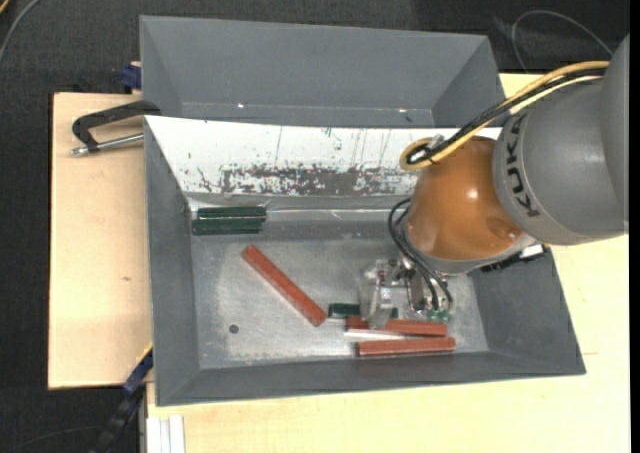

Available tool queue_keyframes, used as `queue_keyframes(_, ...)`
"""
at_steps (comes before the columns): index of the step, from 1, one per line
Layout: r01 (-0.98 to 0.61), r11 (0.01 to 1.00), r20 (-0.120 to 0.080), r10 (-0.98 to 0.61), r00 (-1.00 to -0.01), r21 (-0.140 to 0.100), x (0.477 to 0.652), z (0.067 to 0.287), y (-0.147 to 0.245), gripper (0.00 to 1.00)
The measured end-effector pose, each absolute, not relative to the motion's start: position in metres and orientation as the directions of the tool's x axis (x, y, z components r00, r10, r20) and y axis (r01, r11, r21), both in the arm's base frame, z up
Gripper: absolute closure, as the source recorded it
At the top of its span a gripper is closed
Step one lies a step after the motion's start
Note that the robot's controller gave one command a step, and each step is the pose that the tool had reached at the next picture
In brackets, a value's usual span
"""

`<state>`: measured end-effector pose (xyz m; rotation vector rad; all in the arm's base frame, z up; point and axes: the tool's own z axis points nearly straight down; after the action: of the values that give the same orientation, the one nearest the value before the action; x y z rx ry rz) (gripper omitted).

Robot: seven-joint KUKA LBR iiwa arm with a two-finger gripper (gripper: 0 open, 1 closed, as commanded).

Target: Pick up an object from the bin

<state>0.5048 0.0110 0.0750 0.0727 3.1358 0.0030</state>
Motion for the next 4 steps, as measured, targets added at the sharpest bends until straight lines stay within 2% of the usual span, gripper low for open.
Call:
queue_keyframes(1, 0.069, 0.998, -0.004, 0.069, -0.998, 0.000, 0.501, 0.073, 0.039, 1.00)
queue_keyframes(2, -0.318, 0.948, -0.009, -0.318, -0.948, 0.001, 0.525, 0.072, 0.103, 1.00)
queue_keyframes(3, -0.314, 0.950, -0.006, -0.314, -0.950, 0.001, 0.525, 0.071, 0.101, 0.00)
queue_keyframes(4, -0.228, 0.974, -0.008, -0.228, -0.974, -0.003, 0.541, 0.071, 0.030, 0.00)
